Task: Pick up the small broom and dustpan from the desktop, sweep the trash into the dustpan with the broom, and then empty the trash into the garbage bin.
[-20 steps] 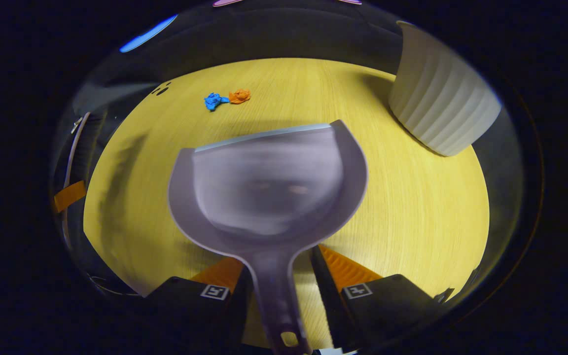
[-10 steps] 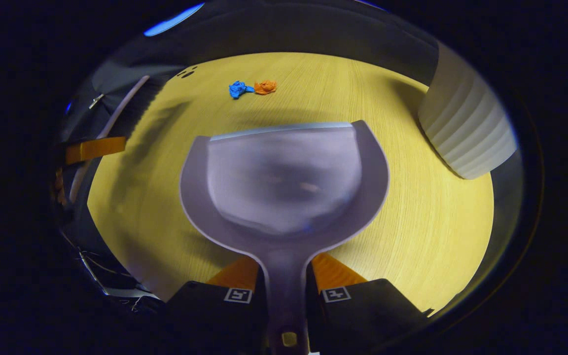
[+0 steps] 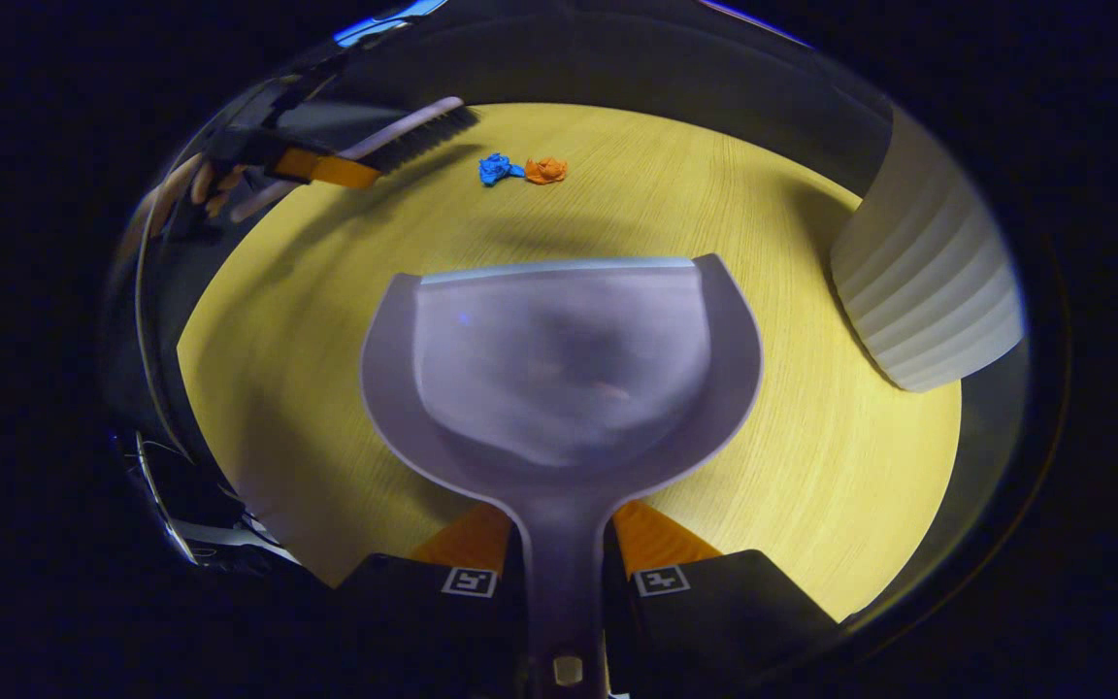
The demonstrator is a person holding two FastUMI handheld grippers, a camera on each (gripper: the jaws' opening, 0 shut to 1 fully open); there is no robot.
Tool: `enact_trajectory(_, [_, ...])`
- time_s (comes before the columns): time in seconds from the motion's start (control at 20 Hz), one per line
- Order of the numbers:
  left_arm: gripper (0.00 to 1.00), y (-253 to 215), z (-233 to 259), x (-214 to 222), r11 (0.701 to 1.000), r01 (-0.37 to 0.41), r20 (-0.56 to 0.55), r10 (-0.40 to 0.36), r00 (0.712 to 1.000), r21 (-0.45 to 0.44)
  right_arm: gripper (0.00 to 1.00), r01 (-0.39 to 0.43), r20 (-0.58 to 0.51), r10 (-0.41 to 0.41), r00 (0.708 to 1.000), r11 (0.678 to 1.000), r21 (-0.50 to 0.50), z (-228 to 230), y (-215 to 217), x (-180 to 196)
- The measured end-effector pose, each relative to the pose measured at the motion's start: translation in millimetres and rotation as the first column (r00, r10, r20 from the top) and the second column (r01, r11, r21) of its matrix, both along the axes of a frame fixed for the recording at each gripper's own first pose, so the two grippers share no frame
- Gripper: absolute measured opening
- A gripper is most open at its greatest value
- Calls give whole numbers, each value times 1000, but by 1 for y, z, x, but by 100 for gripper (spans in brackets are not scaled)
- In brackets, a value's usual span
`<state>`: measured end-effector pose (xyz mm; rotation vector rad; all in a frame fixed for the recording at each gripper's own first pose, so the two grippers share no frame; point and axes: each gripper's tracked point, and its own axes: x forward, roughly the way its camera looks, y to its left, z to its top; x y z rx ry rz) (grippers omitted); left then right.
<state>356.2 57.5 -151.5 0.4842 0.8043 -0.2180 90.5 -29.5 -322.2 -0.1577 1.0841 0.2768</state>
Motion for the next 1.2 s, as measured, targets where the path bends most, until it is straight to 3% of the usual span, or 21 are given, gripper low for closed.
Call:
enact_trajectory(0.2, [24,-25,-11,33,982,165,-57,-160,985,91,36,-9,-17,9,1000,1000,-7,9,-15,-8])
enact_trajectory(0.3, [24,-35,-10,46,962,238,-73,-229,971,135,31,0,-30,0,1000,1000,-2,13,-21,-16])
enact_trajectory(0.35, [24,-40,-11,50,947,279,-87,-268,960,157,36,0,-34,0,999,1000,-6,12,-22,-15])
enact_trajectory(0.4, [24,-47,-13,52,933,318,-101,-305,947,168,31,-4,-35,4,999,1000,-14,9,-22,-14])
enact_trajectory(0.45, [24,-53,-15,52,913,366,-121,-349,929,179,36,-12,-37,11,999,1000,-25,6,-24,-13])
enact_trajectory(0.55, [24,-66,-27,43,863,468,-192,-435,880,189,36,-20,-43,19,999,999,-28,5,-26,-14])
enact_trajectory(0.6, [27,-71,-34,34,833,518,-238,-472,849,195,41,-18,-40,17,999,1000,-25,6,-25,-13])
enact_trajectory(0.65, [24,-72,-33,28,806,557,-256,-505,824,202,36,-21,-39,20,999,999,-26,6,-25,-13])
enact_trajectory(0.7, [25,-82,-33,21,785,584,-268,-529,805,204,41,-25,-36,24,999,999,-27,7,-26,-12])
enact_trajectory(0.75, [24,-95,-35,11,771,607,-285,-548,786,191,36,-28,-33,27,999,999,-27,6,-24,-13])
enact_trajectory(0.95, [24,-133,-57,-43,721,681,-366,-605,707,125,36,-35,-31,34,999,999,-28,3,-26,-18])
enact_trajectory(1.05, [24,-155,-68,-72,725,687,-409,-611,678,54,36,-37,-28,36,999,999,-25,2,-26,-19])
enact_trajectory(1.2, [25,-181,-82,-99,774,631,-444,-583,680,-49,36,-52,-20,52,998,998,-23,2,-31,-20])
